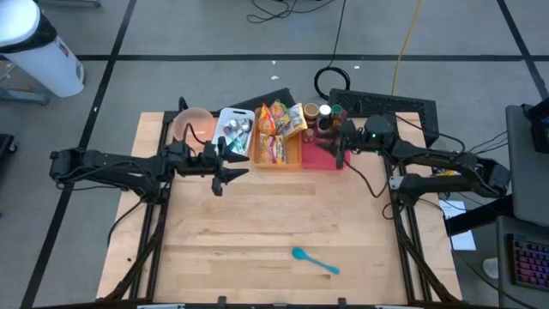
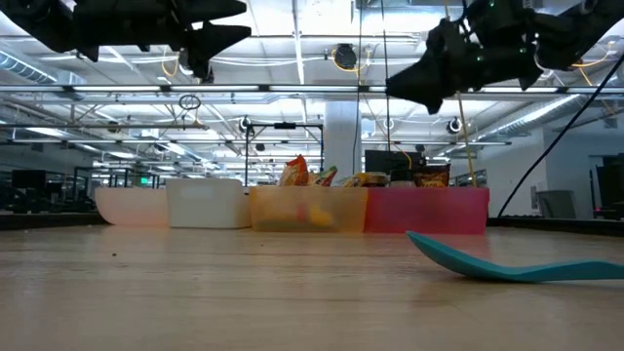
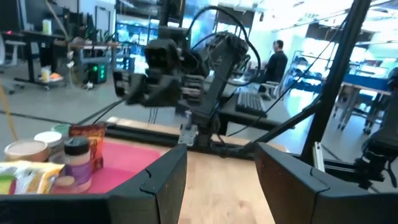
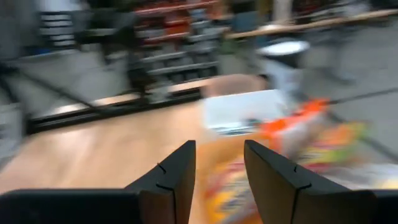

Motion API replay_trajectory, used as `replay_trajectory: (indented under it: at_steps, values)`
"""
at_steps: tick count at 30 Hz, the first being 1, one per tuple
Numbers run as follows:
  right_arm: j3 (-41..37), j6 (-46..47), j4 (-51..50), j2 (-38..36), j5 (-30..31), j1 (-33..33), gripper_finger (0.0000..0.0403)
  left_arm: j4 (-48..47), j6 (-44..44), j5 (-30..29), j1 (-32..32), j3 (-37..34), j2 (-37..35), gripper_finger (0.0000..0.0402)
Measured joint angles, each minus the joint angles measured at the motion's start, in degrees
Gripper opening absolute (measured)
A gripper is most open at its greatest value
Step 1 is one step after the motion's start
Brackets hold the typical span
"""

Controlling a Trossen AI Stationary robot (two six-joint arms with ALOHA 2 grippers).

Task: Pick & Place Food Item
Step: Put the blue baby spoon into the white bin

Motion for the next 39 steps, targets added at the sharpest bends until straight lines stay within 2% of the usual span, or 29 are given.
replay_trajectory:
  at_steps: [3, 12, 14, 18, 23, 28, 34, 39]
  values:
    - [0.00, 1.69, -0.47, 0.23, -4.85, 3.29, 0.0128, 0.16, 0.41, 0.23, 0.00, 0.00, 0.00, 0.0198]
    - [0.00, 6.18, -3.17, 6.82, -4.86, 17.46, 0.0128, -1.41, -2.12, 0.16, -0.44, 0.00, 0.00, 0.0198]
    - [0.00, 7.50, -2.46, 9.35, -4.19, 20.84, 0.0128, -2.55, -5.68, 0.09, -1.54, 0.00, 0.14, 0.0198]
    - [-0.02, 10.53, 1.68, 15.06, 0.81, 27.57, 0.0128, -3.16, -10.50, 0.07, -5.64, 0.02, 2.98, 0.0198]
    - [-0.02, 11.82, 13.07, 22.80, 7.12, 34.02, 0.0128, 3.16, -11.95, -1.53, -12.78, 0.01, 9.96, 0.0198]
    - [0.00, 15.43, 24.80, 28.86, 7.15, 38.11, 0.0128, 13.90, -12.22, -4.92, -20.87, 0.02, 19.15, 0.0198]
    - [0.00, 19.81, 30.07, 32.05, 7.22, 42.63, 0.0128, 23.73, -12.40, -10.56, -29.25, 3.20, 30.26, 0.0198]
    - [0.00, 20.76, 30.49, 32.04, 8.64, 47.55, 0.0128, 24.60, -12.38, -14.69, -34.45, 9.62, 38.10, 0.0198]
